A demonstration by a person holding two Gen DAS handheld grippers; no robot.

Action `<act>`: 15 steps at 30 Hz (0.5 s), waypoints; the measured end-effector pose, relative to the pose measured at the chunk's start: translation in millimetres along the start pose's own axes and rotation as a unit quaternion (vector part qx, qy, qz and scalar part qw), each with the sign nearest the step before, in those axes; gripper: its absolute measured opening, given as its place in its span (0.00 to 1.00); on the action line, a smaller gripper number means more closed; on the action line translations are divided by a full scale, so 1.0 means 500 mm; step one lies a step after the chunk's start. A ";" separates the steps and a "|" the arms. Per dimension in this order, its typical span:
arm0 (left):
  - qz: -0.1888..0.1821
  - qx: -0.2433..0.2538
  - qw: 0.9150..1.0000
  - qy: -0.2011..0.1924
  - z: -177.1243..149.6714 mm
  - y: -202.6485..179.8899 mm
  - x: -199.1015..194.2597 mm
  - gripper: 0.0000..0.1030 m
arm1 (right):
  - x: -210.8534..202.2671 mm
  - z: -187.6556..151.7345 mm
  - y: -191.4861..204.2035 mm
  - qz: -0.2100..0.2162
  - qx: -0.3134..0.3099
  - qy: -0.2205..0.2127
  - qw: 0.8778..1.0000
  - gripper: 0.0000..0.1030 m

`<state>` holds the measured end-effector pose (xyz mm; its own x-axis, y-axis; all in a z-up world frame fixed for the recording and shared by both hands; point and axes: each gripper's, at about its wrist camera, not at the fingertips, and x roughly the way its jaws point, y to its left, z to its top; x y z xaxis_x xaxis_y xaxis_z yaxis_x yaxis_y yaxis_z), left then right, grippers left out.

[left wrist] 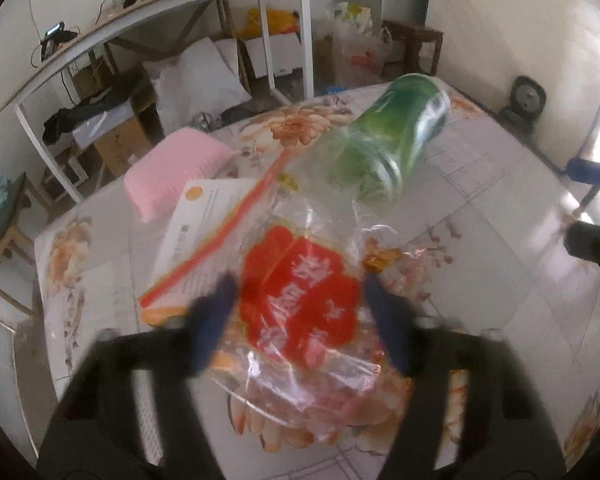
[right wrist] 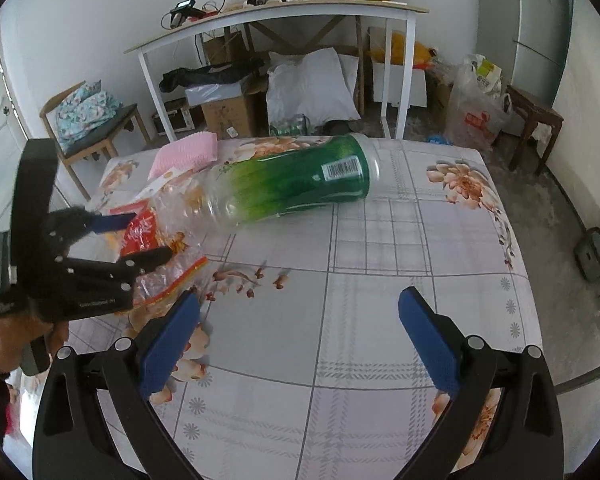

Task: Collect trash
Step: 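Close the left tool on the red-printed snack bag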

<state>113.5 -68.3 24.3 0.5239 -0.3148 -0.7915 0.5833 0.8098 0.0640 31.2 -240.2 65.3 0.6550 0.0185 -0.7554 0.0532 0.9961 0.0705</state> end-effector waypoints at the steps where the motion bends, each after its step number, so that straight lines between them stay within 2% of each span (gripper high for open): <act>1: 0.002 0.002 1.000 -0.004 -0.002 -0.002 -0.005 0.40 | 0.000 0.000 0.001 0.001 0.001 -0.001 1.000 0.94; 2: 0.006 0.009 1.000 -0.005 -0.006 -0.006 -0.010 0.31 | -0.001 0.000 0.000 0.001 0.000 -0.001 1.000 0.94; 8: -0.009 0.032 0.999 -0.006 -0.033 -0.014 -0.051 0.17 | 0.004 -0.002 0.005 0.012 0.005 0.002 1.000 0.94; 12: -0.016 0.027 0.999 -0.026 -0.066 -0.019 -0.110 0.14 | -0.002 -0.003 0.006 0.013 0.006 -0.001 1.000 0.94; 15: -0.023 0.011 0.999 -0.026 -0.110 -0.010 -0.155 0.13 | -0.004 -0.003 0.002 0.014 0.009 -0.002 1.000 0.94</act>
<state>35.8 -20.8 51.7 0.5274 -0.3776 -0.7611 0.6205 0.7831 0.0415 28.9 -239.3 65.7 0.6589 0.0461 -0.7508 0.0489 0.9934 0.1039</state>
